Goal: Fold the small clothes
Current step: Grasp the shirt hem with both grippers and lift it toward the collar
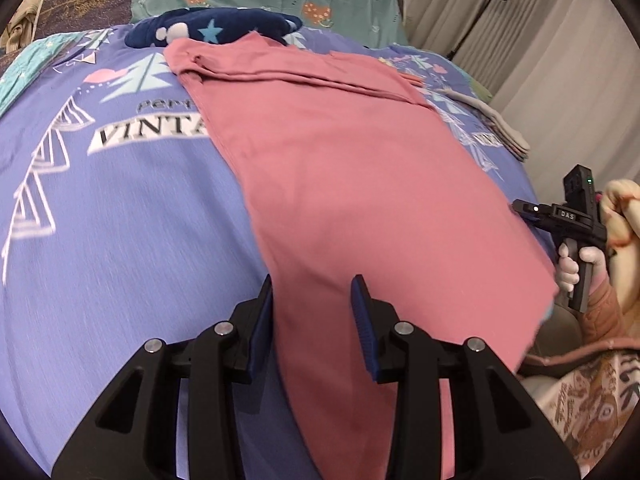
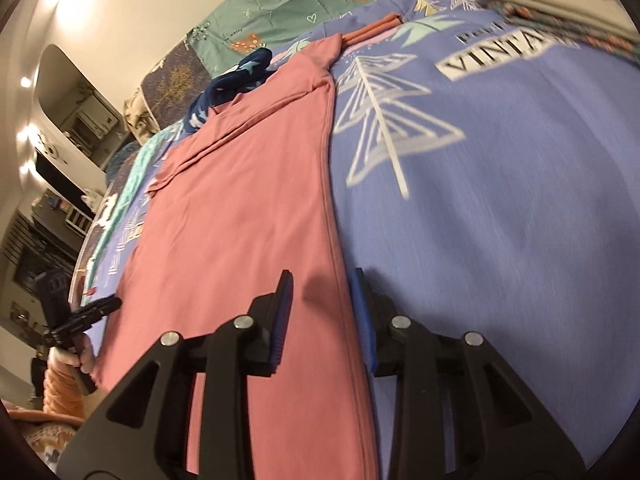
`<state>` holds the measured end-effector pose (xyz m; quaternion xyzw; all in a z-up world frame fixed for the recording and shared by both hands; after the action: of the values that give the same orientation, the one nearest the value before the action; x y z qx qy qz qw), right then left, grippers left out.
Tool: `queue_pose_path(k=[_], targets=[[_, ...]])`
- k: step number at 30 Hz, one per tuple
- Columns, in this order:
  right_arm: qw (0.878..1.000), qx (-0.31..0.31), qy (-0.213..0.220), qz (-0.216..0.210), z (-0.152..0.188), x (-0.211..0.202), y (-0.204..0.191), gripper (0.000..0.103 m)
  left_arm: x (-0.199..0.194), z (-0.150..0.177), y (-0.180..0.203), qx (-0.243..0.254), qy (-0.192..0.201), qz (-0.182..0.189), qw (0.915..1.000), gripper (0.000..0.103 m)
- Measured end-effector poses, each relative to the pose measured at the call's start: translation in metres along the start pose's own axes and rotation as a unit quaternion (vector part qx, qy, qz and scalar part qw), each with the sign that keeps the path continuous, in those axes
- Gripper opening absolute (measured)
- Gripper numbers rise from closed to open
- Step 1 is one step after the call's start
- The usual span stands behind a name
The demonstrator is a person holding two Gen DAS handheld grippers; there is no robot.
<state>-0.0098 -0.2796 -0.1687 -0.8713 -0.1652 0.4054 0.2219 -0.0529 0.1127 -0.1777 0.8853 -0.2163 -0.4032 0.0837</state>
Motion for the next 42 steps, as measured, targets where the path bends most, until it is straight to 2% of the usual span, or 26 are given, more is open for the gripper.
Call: queue_pose_path(k=[7, 13, 15, 17, 21, 22, 23, 24, 27, 30, 33, 36, 39, 40, 42], targets=[[0.998, 0.042, 0.002, -0.055, 0.037, -0.041, 0.009, 0.030, -0.026, 0.034, 0.021, -0.036, -0.004, 0.046, 0.9983, 0.037], [0.996, 0.047, -0.002, -0.078, 0.056, -0.059, 0.004, 0.030, -0.036, 0.049, 0.031, -0.036, -0.007, 0.047, 0.9982, 0.037], [0.995, 0.052, -0.002, -0.082, 0.056, -0.058, 0.005, 0.030, -0.033, 0.047, 0.030, -0.048, -0.006, 0.047, 0.9978, 0.033], [0.995, 0.054, -0.005, -0.080, 0.054, -0.057, 0.005, 0.030, -0.034, 0.048, 0.028, -0.056, -0.005, 0.042, 0.9976, 0.023], [0.996, 0.038, -0.017, -0.074, 0.065, -0.071, 0.003, 0.030, -0.042, 0.055, 0.022, -0.077, -0.002, 0.045, 0.9960, 0.011], [0.996, 0.037, -0.015, -0.075, 0.066, -0.072, 0.003, 0.030, -0.042, 0.055, 0.019, -0.087, 0.000, 0.046, 0.9952, 0.002], [0.996, 0.038, -0.013, -0.074, 0.064, -0.070, 0.004, 0.016, -0.041, 0.052, 0.018, -0.096, 0.002, 0.052, 0.9941, 0.002], [0.997, 0.042, -0.009, -0.069, 0.060, -0.066, 0.004, 0.004, -0.043, 0.046, 0.019, -0.101, 0.013, 0.056, 0.9932, 0.001], [0.993, 0.065, 0.019, -0.101, 0.044, -0.068, -0.006, 0.003, -0.064, 0.017, 0.033, -0.089, 0.069, 0.073, 0.9909, 0.001], [0.984, 0.067, 0.075, -0.147, 0.012, -0.094, -0.023, 0.003, -0.111, -0.031, 0.049, -0.065, 0.153, 0.085, 0.9823, 0.001], [0.971, 0.064, 0.127, -0.191, -0.019, -0.127, -0.041, 0.003, -0.154, -0.058, 0.068, -0.029, 0.211, 0.075, 0.9742, 0.001], [0.962, 0.030, 0.175, -0.209, -0.035, -0.171, -0.064, 0.003, -0.189, -0.066, 0.082, -0.010, 0.250, 0.069, 0.9657, 0.001], [0.943, 0.007, 0.227, -0.243, -0.038, -0.223, -0.080, 0.003, -0.237, -0.064, 0.100, 0.013, 0.301, 0.069, 0.9510, 0.001], [0.937, -0.011, 0.251, -0.244, -0.037, -0.245, -0.084, 0.003, -0.244, -0.061, 0.104, 0.021, 0.310, 0.066, 0.9482, 0.002], [0.936, -0.049, 0.276, -0.214, -0.035, -0.266, -0.088, 0.003, -0.246, -0.059, 0.107, 0.029, 0.310, 0.058, 0.9487, 0.002]])
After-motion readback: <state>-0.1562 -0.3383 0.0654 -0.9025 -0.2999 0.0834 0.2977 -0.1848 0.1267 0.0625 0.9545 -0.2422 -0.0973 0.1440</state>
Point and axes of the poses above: each gripper's, at about its wrist camera, not at the fingertips, and x roughly the way its jaws point, y to its right, z to its underside, the point moved 9 cm from there along x, roughly the way its jaws point, and after that the axes turned 6 degrees about y, right-handed, at the moved point
